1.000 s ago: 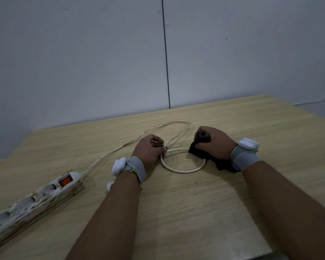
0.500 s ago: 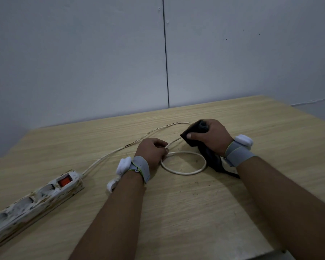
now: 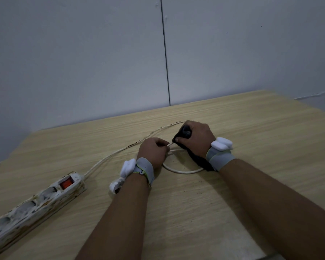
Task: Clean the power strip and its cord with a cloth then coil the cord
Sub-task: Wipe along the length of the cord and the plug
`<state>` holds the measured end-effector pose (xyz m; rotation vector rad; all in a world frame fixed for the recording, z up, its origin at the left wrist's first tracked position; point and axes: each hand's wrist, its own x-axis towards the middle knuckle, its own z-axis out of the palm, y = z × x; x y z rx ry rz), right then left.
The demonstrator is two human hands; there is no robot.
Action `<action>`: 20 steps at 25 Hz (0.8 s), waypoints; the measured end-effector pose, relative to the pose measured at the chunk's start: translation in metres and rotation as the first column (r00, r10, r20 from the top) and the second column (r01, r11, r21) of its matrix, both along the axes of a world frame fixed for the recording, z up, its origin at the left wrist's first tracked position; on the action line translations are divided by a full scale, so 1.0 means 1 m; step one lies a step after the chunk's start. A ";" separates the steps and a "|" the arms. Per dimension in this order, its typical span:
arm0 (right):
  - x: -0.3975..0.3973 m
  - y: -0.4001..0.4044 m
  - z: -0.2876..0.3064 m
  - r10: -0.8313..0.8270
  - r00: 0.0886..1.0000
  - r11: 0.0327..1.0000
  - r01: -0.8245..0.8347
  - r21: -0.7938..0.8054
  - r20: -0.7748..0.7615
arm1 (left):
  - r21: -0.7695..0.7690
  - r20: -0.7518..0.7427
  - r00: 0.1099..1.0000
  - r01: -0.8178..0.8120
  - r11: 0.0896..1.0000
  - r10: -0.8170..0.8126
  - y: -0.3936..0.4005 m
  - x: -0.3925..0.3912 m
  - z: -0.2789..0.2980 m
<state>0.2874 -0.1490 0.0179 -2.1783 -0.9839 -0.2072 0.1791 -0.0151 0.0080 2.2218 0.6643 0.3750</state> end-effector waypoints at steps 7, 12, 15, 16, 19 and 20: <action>0.000 -0.012 0.001 -0.017 1.000 0.994 0.018 0.106 -0.009 | 0.000 0.016 1.000 -0.010 1.000 0.010 0.000 0.002 -0.002; -0.008 0.001 -0.003 0.040 0.999 0.999 -0.039 -0.008 0.033 | 0.036 0.027 1.000 -0.014 0.999 0.013 -0.001 0.002 -0.005; 0.003 -0.004 -0.003 -0.079 0.997 0.997 0.079 -0.026 0.016 | 0.037 0.017 1.000 0.005 0.999 -0.005 0.000 0.002 -0.004; 0.007 -0.008 -0.002 -0.109 0.994 0.994 0.109 -0.029 0.004 | 0.031 0.016 1.000 0.010 0.999 -0.011 0.001 0.002 -0.004; 0.015 -0.021 0.002 -0.152 0.988 0.988 0.153 0.027 -0.035 | 0.028 0.026 1.000 0.015 0.999 -0.016 -0.001 0.001 -0.003; 0.017 -0.025 0.003 -0.162 0.986 0.985 0.164 0.047 -0.040 | 0.038 0.030 0.999 0.013 0.999 -0.014 -0.002 0.001 -0.003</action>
